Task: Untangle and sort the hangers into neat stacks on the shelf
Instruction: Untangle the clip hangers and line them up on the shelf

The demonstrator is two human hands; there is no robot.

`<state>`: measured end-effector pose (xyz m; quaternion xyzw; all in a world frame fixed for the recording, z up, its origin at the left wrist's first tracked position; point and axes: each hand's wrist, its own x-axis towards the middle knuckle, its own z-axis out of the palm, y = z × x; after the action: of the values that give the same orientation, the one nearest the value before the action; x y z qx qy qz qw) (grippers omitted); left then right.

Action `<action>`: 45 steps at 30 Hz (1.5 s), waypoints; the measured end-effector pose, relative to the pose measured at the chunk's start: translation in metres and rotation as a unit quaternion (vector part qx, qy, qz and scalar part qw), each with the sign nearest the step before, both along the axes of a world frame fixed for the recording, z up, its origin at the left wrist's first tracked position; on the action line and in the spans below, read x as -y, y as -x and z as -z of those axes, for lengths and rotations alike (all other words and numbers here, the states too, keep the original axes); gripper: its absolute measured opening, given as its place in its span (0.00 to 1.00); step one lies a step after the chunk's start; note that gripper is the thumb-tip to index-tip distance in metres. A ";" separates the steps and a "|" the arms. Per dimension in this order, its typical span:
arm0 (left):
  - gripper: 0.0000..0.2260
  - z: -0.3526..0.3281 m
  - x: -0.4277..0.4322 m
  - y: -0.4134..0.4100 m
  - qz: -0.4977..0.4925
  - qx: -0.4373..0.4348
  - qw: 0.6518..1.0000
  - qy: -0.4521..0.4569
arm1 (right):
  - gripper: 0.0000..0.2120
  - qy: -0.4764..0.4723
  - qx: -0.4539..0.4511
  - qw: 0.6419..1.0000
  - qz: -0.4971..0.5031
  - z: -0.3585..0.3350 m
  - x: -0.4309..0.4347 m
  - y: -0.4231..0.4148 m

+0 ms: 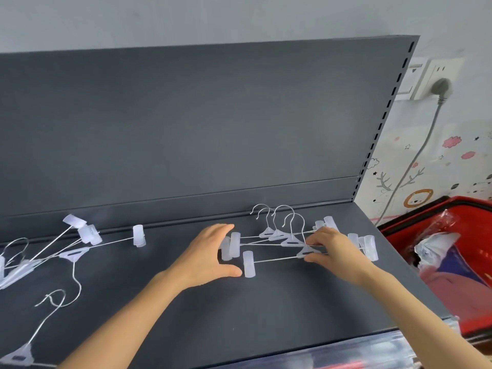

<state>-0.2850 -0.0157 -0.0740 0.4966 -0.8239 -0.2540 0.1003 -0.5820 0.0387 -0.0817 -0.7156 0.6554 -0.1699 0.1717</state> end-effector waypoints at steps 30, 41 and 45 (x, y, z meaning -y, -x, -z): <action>0.26 0.023 0.002 0.001 -0.030 -0.008 1.000 0.001 | 0.07 0.099 -0.053 0.994 -0.002 0.028 0.010 0.001; 0.27 0.025 0.010 -0.005 0.021 0.025 0.999 0.008 | 0.06 0.121 -0.089 0.988 -0.031 0.027 0.010 0.005; 0.24 0.023 0.014 -0.004 0.023 0.020 0.999 0.009 | 0.06 0.121 -0.084 0.989 -0.031 0.030 0.009 0.002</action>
<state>-0.2812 -0.0294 -0.0967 0.4817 -0.8391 -0.2389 0.0824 -0.5842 0.0300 -0.1113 -0.7629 0.6196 -0.1815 0.0335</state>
